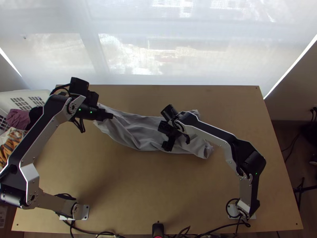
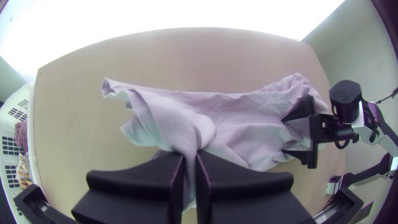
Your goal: Fold the t-shirt
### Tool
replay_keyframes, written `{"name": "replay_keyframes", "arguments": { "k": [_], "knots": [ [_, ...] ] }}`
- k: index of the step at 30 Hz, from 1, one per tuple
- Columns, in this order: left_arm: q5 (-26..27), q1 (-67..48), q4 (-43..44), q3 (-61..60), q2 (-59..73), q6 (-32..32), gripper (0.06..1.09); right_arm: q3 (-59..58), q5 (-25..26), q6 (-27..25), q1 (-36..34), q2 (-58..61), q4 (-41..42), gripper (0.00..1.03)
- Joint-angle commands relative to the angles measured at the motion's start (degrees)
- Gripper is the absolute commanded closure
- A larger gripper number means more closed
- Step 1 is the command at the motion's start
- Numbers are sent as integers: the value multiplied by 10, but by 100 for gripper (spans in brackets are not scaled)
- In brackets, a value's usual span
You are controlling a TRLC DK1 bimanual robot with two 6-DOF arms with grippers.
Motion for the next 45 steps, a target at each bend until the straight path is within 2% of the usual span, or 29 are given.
{"name": "replay_keyframes", "arguments": {
  "k": [1,9,16,25,34,45],
  "knots": [
    [9,-57,11,39,-16,12,105,-7,3,1,2,17,4,5],
    [10,-118,49,74,-17,7,105,39,2,10,-19,-57,-30,5],
    [10,-149,103,79,-11,-8,105,139,-24,0,-70,-132,-165,5],
    [10,-219,173,84,-12,-41,105,210,-24,0,-159,-217,-256,5],
    [10,-292,283,72,0,-81,105,218,-7,15,-254,-283,-284,5],
    [11,-347,408,23,76,-95,105,224,54,2,-266,-296,-303,5]
  ]
}}
